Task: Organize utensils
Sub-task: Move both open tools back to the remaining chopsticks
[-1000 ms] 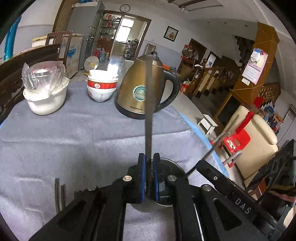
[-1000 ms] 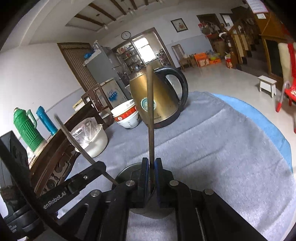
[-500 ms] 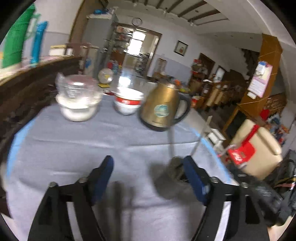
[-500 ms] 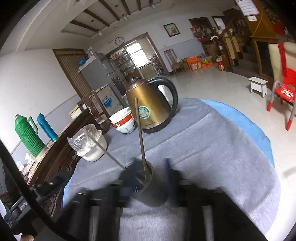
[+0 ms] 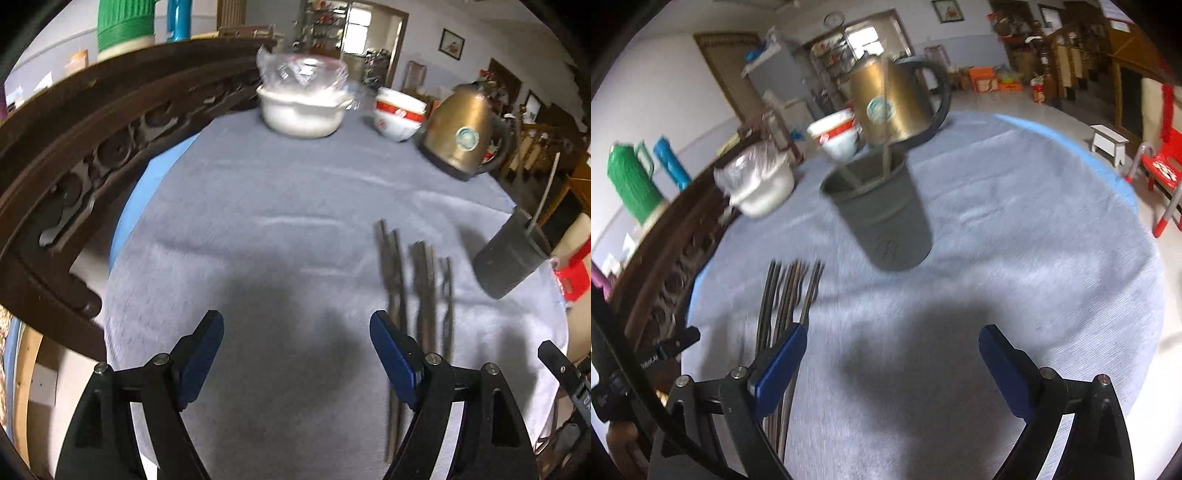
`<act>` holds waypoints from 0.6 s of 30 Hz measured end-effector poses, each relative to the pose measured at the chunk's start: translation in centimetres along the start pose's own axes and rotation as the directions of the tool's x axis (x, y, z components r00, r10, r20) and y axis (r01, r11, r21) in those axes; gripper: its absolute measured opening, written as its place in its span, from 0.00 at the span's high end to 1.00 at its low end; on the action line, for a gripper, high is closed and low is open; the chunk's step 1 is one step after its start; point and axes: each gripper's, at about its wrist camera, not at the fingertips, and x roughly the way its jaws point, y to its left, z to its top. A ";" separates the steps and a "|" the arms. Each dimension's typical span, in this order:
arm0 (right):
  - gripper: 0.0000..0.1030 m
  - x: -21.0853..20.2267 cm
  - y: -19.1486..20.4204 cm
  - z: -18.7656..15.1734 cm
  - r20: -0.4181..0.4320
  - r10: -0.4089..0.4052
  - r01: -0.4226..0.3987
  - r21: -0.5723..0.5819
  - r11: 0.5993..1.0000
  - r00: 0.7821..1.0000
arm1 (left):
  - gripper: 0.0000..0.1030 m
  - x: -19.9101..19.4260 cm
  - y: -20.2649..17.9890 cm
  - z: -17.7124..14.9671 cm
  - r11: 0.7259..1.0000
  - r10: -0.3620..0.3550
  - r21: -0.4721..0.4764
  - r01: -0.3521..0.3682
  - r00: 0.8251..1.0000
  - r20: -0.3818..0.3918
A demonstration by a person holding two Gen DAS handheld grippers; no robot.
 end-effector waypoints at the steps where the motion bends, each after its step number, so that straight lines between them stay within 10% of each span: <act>1: 0.06 0.4 0.4 -0.2 -0.018 0.000 0.000 -0.012 1.000 1.000 | 0.21 0.3 0.2 -0.2 1.000 0.005 -0.002 -0.005 1.000 -0.014; 18: 0.06 2.5 1.0 -2.3 -0.109 -0.030 0.026 -0.040 0.999 0.994 | 0.21 2.5 -0.4 -2.2 0.998 0.053 0.041 -0.049 0.994 -0.096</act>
